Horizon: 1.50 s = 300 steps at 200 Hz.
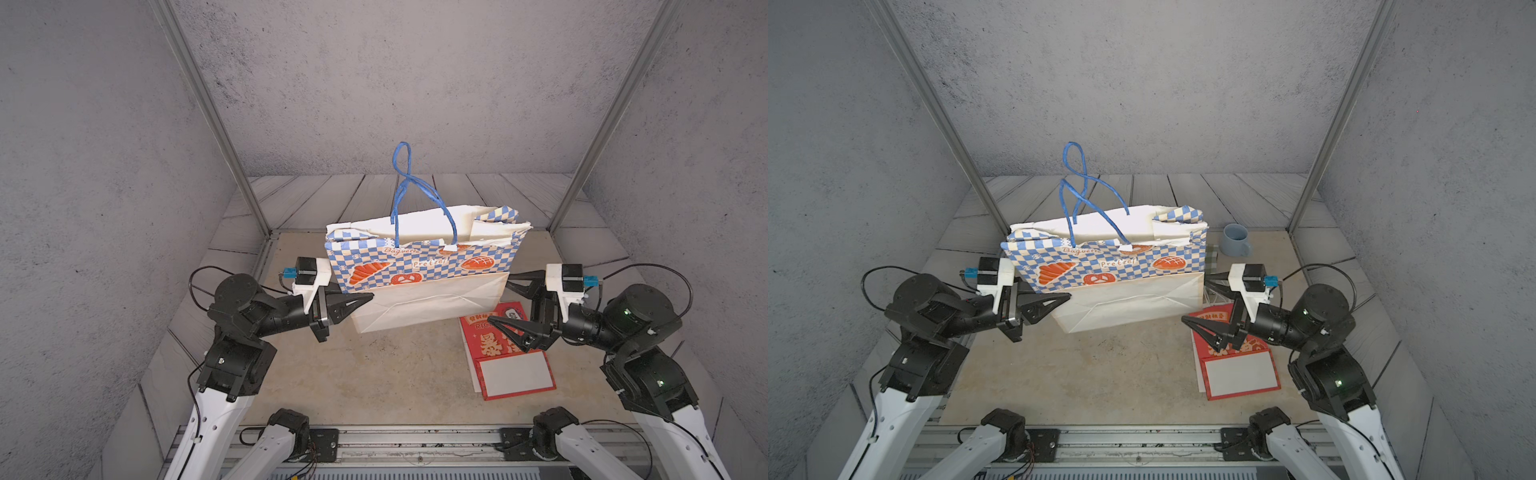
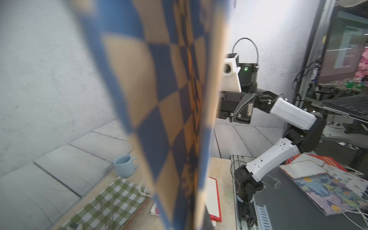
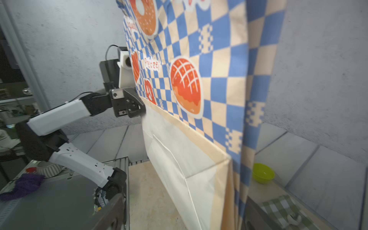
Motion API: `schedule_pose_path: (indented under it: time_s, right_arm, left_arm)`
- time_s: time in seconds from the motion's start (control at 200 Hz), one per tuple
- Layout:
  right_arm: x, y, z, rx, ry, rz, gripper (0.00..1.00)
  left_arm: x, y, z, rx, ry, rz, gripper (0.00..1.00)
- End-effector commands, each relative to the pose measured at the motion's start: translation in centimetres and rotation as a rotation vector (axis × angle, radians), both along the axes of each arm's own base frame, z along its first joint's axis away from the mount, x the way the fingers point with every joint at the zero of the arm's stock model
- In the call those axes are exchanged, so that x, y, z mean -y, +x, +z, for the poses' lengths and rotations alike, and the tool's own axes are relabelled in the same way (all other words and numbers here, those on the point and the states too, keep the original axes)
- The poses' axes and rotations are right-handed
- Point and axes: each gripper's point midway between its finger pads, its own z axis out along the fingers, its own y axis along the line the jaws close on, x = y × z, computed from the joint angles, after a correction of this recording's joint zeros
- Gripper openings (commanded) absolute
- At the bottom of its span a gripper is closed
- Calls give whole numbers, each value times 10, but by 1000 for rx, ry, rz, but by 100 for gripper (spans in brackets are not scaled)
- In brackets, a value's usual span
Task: Put away the paper bag
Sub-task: Press the paper bag at the center of the board, then place the paper bag at the center of the board.
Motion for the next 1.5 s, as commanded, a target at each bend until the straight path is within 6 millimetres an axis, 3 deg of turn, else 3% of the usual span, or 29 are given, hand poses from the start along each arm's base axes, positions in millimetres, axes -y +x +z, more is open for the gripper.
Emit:
schedule_pose_path:
  time_s: [0.0, 0.105, 0.245, 0.465, 0.711, 0.801, 1.046, 1.211, 1.371, 1.496]
  right_arm:
    - [40, 26, -36, -67, -154, -326, 89]
    - [72, 31, -55, -91, -247, -509, 89]
    - [86, 33, -57, -98, -229, -600, 87]
    - [94, 34, -43, -48, -184, -652, 85]
    - [100, 24, -20, 38, -163, -669, 83]
    - [102, 19, -14, 63, -151, -667, 82]
    - [101, 13, -19, 61, -113, -655, 81]
    - [100, 12, -28, 24, -61, -648, 80]
    - [103, 8, -36, 20, -52, -659, 80]
    - [105, 7, -38, 26, -50, -668, 80]
  left_arm:
    - [-9, 24, 1, -32, -41, 159, 0]
    - [-9, 29, -14, -118, -52, 180, 0]
    - [9, 26, -25, -186, -85, 109, 0]
    - [77, 7, -51, -240, -23, -54, 0]
    - [151, 29, -76, -438, -55, -15, 0]
    - [182, 28, -83, -524, -79, -49, 0]
    - [252, 13, -100, -659, -111, -116, 0]
    - [286, 19, -129, -798, -156, -117, 0]
    - [319, 19, -160, -875, -97, -124, 0]
    - [341, 25, -194, -971, -59, -100, 0]
